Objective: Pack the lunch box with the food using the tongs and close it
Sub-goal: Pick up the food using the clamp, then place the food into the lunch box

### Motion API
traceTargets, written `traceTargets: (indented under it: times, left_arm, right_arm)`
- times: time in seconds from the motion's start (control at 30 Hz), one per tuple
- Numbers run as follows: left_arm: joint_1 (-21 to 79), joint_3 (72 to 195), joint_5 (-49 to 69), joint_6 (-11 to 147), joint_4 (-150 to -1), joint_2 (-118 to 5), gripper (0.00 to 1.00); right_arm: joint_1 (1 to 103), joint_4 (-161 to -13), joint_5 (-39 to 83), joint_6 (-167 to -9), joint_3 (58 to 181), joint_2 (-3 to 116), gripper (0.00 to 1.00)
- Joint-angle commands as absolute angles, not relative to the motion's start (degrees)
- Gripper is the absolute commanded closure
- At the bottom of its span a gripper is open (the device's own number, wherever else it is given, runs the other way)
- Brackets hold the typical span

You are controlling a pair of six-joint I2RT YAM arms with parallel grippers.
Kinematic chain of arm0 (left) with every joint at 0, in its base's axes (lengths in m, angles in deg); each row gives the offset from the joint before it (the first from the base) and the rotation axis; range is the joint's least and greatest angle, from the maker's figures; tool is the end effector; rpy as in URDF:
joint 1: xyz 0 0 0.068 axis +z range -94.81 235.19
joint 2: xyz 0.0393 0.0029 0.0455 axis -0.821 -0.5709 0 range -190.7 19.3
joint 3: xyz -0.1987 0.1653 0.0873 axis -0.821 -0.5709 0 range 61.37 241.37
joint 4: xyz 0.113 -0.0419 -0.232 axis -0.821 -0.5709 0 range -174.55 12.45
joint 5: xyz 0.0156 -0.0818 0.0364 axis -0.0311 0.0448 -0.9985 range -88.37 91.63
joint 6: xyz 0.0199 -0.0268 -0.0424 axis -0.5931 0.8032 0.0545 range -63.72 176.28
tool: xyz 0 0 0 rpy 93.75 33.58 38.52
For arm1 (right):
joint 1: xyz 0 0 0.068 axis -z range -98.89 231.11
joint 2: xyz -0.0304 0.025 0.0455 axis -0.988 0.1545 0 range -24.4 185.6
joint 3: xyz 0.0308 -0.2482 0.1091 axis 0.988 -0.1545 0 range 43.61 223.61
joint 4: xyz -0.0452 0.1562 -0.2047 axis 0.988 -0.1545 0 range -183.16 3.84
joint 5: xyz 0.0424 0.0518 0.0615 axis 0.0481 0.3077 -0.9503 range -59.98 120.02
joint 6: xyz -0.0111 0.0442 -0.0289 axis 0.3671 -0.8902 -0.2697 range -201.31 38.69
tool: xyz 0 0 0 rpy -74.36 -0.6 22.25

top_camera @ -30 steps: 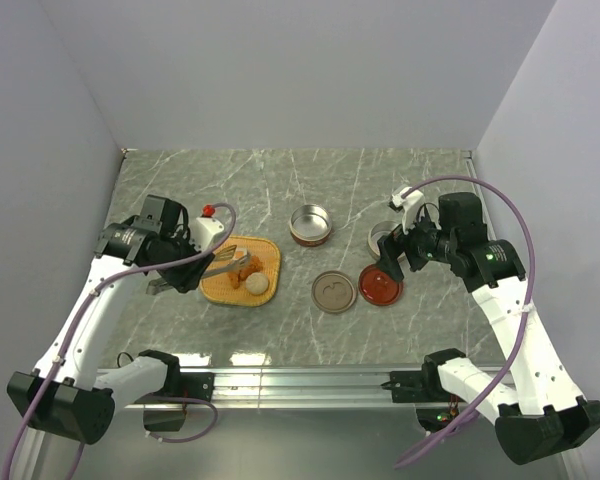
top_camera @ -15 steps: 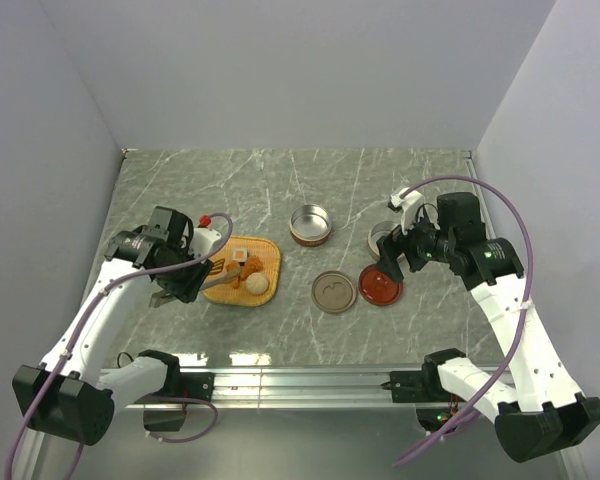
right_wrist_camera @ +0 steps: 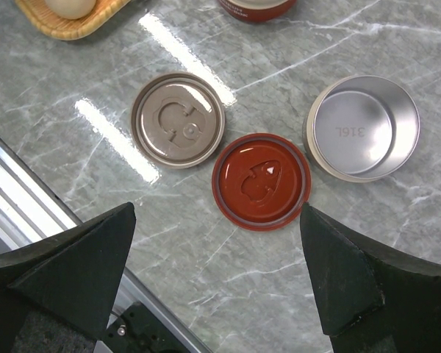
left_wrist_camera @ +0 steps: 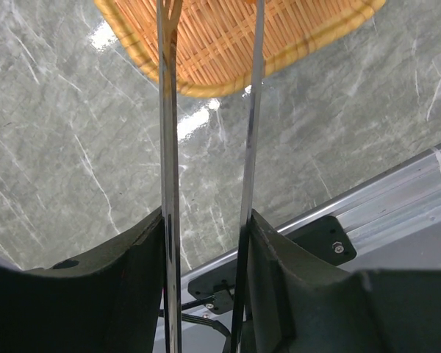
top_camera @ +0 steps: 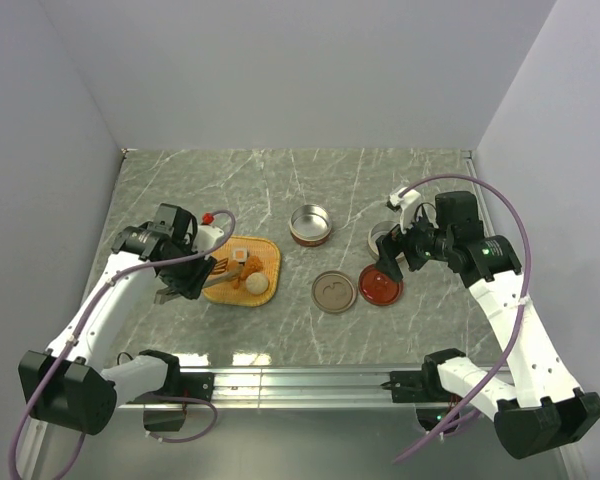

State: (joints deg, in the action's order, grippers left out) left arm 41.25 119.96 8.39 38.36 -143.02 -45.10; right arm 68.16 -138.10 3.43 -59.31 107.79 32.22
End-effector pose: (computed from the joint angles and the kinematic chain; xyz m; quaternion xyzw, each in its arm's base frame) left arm 0.1843 -0.0499 0.2829 0.2795 0.9445 -0.0525 0.1642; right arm 0.1770 0.0571 0.3516 -0.3544 0.8289 0.1816 0.3928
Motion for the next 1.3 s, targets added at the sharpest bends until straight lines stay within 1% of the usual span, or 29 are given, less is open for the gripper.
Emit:
traceTargets:
  times: [0.0, 0.23, 0.27, 0.37, 0.57, 0.77, 0.97, 1.07, 1.27]
  left_arm:
    - [41.39, 119.38, 9.63, 39.49, -140.92, -45.3, 0.52]
    - [41.3, 118.23, 9.36, 39.93, -140.74, -45.3, 0.59]
    - [41.39, 118.49, 9.36, 40.02, -140.91, -45.12, 0.64]
    - [41.39, 119.81, 9.71, 40.45, -141.88, -44.68, 0.73]
    - [41.39, 123.33, 9.89, 40.9, -143.99, -43.54, 0.81]
    - [41.39, 128.16, 10.68, 40.46, -146.19, -43.8, 0.84]
    - [41.39, 134.75, 14.1, 39.67, -146.45, -46.52, 0.85]
    - [40.78, 139.67, 16.04, 40.19, -145.23, -50.03, 0.86]
    - [34.46, 149.59, 16.3, 41.68, -140.57, -59.61, 0.86]
  right_arm:
    - [68.63, -138.19, 3.3, -58.98, 109.96, 32.46, 0.0]
    - [68.55, -138.54, 3.83, -58.46, 110.14, 32.37, 0.0]
    - [68.63, -138.54, 3.91, -58.46, 110.23, 32.46, 0.0]
    - [68.54, -138.45, 4.18, -58.54, 110.32, 32.46, 0.0]
    - [68.63, -138.37, 3.92, -58.46, 110.49, 32.55, 0.0]
    - [68.55, -138.45, 3.91, -58.37, 110.32, 32.29, 0.0]
    - [68.63, -138.1, 3.83, -58.37, 110.4, 32.37, 0.0]
    - [68.63, -137.84, 3.65, -58.81, 110.58, 32.72, 0.0]
    - [68.72, -138.01, 4.09, -59.77, 110.84, 33.69, 0.0]
